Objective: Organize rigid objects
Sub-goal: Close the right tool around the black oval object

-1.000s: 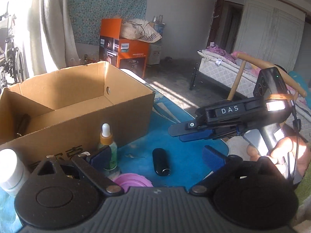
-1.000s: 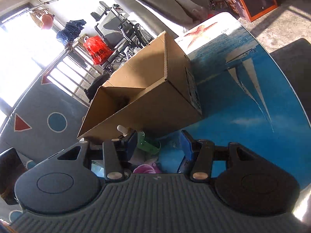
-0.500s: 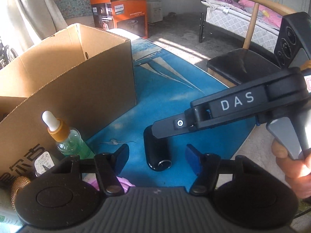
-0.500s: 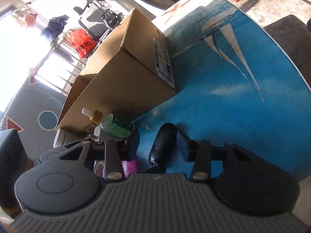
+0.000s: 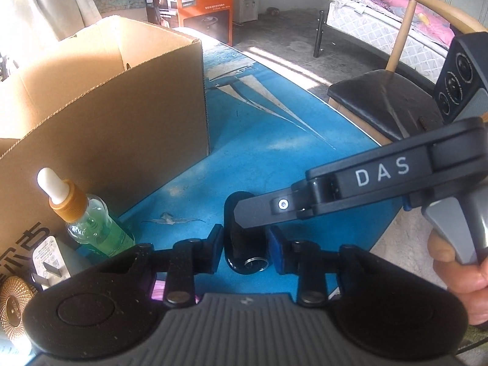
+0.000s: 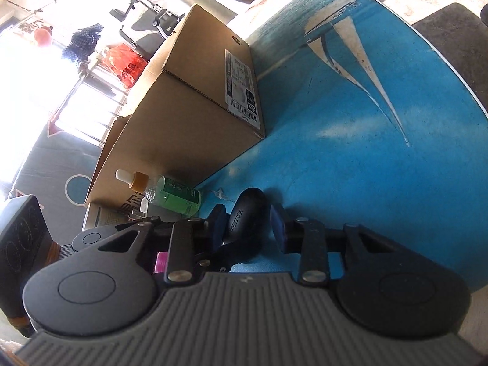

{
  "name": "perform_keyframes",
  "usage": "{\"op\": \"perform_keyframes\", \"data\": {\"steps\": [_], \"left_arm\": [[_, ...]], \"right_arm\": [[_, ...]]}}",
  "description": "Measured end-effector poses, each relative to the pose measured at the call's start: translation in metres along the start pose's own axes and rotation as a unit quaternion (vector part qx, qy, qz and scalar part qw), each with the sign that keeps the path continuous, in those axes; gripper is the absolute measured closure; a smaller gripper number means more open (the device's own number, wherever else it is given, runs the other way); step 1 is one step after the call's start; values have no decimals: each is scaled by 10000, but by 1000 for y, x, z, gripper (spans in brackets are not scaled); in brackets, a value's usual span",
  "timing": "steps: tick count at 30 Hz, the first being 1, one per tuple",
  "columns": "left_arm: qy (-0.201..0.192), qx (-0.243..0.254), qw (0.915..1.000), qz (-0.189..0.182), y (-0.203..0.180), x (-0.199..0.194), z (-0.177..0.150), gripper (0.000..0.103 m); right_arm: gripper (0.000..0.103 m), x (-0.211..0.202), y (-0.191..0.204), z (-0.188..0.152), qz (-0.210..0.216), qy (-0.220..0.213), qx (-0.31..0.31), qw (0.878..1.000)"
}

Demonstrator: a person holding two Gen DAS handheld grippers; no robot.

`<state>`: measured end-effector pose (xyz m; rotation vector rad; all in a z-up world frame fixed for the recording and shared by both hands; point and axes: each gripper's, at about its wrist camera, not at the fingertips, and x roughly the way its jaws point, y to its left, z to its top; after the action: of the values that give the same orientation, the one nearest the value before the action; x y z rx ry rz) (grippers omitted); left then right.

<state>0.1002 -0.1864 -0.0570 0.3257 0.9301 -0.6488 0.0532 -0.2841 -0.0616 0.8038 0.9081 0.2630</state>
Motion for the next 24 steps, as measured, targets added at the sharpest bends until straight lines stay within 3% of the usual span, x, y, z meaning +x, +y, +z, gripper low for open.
{"op": "perform_keyframes", "data": {"steps": [4, 16, 24], "left_arm": [[-36, -47, 10000, -10, 0, 1, 1, 69], [-18, -227, 9997, 51, 8, 1, 3, 69], [-56, -339, 9994, -81, 11, 0, 3, 69]], "right_arm": [[73, 2, 0, 2, 57, -51, 71, 9999], [73, 3, -15, 4, 784, -170, 554, 9952], [75, 13, -17, 5, 724, -157, 548, 9957]]}}
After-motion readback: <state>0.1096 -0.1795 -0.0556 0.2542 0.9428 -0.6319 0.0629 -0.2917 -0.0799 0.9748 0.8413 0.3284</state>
